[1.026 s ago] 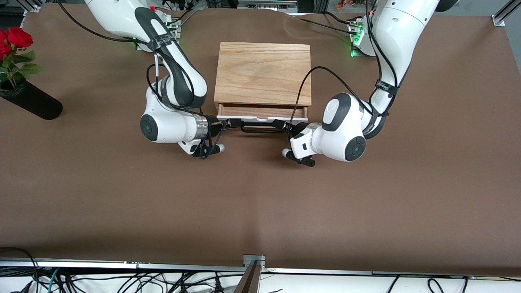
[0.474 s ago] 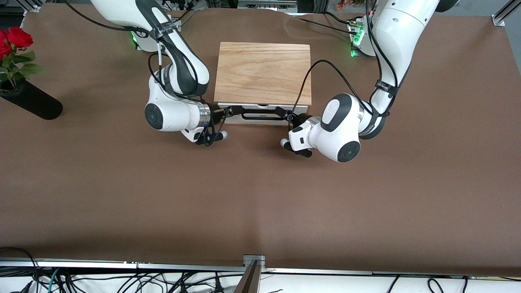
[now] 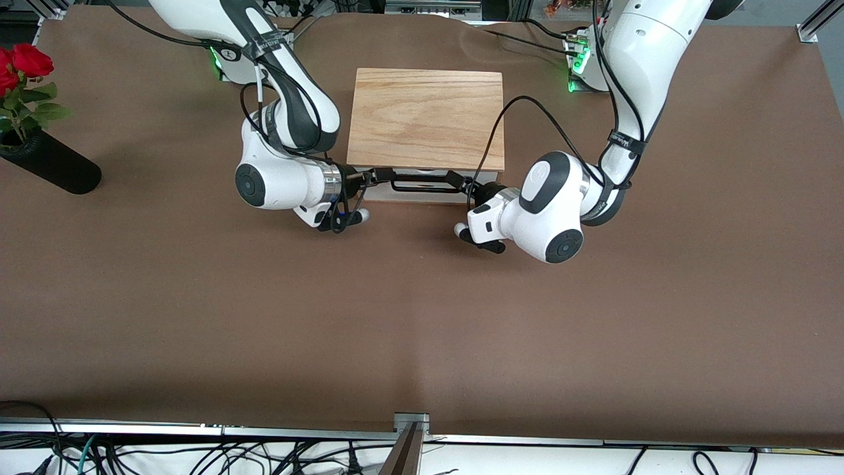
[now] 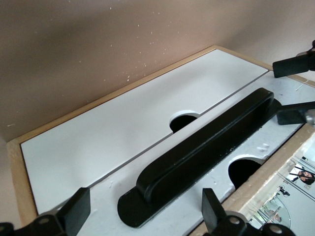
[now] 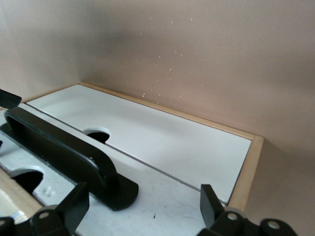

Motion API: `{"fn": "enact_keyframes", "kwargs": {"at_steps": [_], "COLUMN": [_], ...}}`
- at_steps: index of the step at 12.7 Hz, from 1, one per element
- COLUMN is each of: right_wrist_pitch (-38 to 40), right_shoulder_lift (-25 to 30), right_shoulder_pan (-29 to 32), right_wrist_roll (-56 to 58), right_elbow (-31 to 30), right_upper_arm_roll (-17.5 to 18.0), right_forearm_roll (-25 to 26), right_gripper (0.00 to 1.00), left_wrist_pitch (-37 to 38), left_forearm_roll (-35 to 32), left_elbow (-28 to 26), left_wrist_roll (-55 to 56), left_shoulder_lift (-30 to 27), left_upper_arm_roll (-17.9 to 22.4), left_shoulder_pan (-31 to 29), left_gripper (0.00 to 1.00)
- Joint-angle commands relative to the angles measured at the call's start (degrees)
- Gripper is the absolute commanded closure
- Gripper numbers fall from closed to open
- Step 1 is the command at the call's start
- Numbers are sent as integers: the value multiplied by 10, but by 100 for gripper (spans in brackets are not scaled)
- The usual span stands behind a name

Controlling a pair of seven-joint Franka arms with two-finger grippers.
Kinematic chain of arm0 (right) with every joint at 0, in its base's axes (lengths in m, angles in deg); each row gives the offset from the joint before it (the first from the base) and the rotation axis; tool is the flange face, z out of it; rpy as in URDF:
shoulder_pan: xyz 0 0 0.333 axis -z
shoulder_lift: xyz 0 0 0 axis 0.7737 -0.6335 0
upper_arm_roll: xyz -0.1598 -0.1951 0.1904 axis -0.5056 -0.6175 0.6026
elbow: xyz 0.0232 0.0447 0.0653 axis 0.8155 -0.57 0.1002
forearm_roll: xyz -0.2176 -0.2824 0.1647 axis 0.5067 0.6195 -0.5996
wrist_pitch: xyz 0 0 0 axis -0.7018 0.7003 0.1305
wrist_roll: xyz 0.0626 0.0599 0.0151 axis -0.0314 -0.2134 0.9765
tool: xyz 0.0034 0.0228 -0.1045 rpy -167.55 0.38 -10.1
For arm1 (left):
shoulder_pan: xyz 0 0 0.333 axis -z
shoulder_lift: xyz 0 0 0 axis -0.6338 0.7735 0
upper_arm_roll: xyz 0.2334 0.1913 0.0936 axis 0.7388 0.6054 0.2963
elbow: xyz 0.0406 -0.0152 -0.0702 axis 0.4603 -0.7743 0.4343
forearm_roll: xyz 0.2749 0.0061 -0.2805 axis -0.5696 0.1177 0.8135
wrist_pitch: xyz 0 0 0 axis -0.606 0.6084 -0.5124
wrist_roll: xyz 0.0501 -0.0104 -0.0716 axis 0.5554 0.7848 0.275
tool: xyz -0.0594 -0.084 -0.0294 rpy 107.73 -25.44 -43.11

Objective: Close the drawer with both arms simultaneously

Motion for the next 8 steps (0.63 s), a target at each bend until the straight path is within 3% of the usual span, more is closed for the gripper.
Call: {"fn": "enact_keyframes", "kwargs": {"at_steps": [1, 2, 5, 8], "right_wrist_pitch": [87, 125, 235, 287], "right_shoulder_lift": [17, 17, 20, 94], "right_shoulder_pan": [6, 7, 7, 7], "right_wrist_roll": [4, 5, 5, 1], "right_elbow": [54, 81, 167, 179], "right_upper_arm_roll": [-56, -91, -169, -195], "right_forearm_roll": [0, 15, 87, 221], "right_gripper": [0, 0, 0, 0], "left_wrist_pitch": [17, 17, 17, 17], "left_forearm_roll": [5, -7, -136, -221], "left_elbow": [32, 51, 83, 90], "left_wrist_roll": [-1, -2, -4, -8], "left_shoulder_lift": [-13, -16, -56, -119], "left_upper_arm_roll": [7, 8, 7, 7], "left_shoulder_pan": [-14, -21, -49, -101], "left_gripper": [0, 0, 0, 0]}}
